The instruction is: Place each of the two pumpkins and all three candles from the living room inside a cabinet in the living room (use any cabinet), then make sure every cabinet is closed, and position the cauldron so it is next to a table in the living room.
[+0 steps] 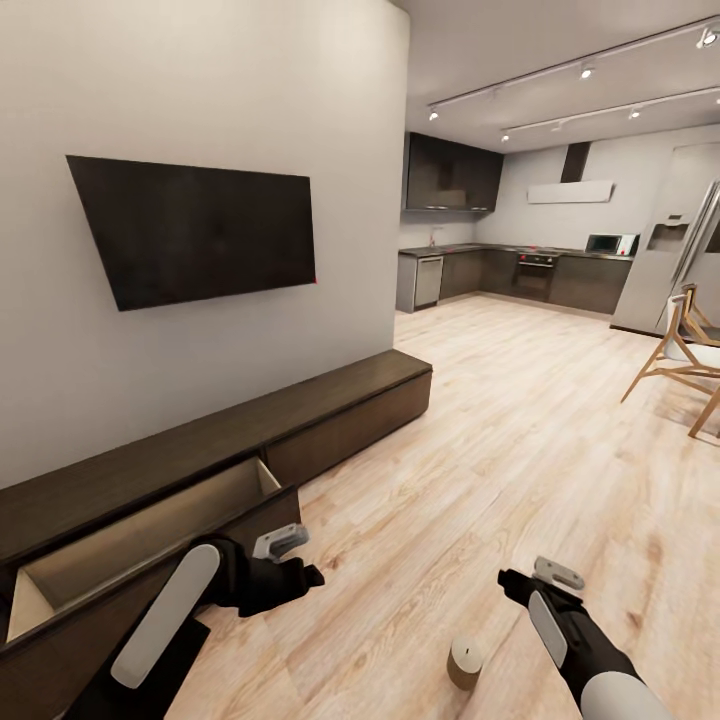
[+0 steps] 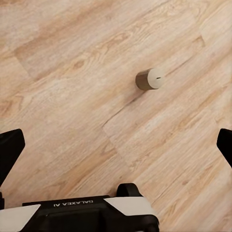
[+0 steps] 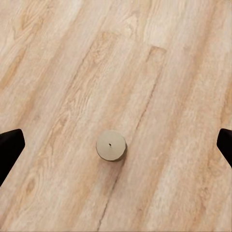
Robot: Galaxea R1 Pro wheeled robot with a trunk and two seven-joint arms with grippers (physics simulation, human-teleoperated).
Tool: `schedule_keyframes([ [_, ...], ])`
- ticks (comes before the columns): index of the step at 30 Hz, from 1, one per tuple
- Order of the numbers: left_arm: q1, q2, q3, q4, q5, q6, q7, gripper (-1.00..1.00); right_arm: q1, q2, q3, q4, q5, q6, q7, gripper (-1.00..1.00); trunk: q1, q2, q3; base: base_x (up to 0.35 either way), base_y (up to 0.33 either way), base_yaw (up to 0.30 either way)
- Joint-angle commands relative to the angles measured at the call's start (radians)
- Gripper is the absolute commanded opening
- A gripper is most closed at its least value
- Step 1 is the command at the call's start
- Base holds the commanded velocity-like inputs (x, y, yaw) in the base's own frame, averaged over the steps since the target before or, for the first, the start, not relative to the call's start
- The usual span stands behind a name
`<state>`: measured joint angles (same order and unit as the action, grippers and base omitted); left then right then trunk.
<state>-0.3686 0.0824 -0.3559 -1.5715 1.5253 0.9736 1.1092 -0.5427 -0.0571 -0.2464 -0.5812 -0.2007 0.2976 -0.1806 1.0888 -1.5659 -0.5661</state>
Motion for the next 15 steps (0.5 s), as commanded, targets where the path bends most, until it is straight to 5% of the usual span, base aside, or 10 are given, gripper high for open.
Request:
schedule_keyframes([
  [1,-0.001,0.002,-0.001,-0.001,0.009,0.003,0.009,1.0,0.0,0.0,0.0,-0.003,-0.014,0.001,-0.006,1.0,0.0,-0.001,-0.001,0.0,0.0,0.0],
  [11,-0.001,0.004,0.0,-0.001,0.009,0.004,0.008,1.0,0.0,0.0,-0.005,-0.002,-0.018,0.0,-0.003,1.0,0.0,-0.001,-0.001,0.0,0.015,-0.007],
  [15,-0.001,0.007,0.001,-0.001,0.009,0.004,0.007,1.0,0.0,-0.001,-0.006,-0.002,-0.019,0.0,-0.002,1.0,0.0,-0.001,-0.001,-0.009,0.182,-0.202],
])
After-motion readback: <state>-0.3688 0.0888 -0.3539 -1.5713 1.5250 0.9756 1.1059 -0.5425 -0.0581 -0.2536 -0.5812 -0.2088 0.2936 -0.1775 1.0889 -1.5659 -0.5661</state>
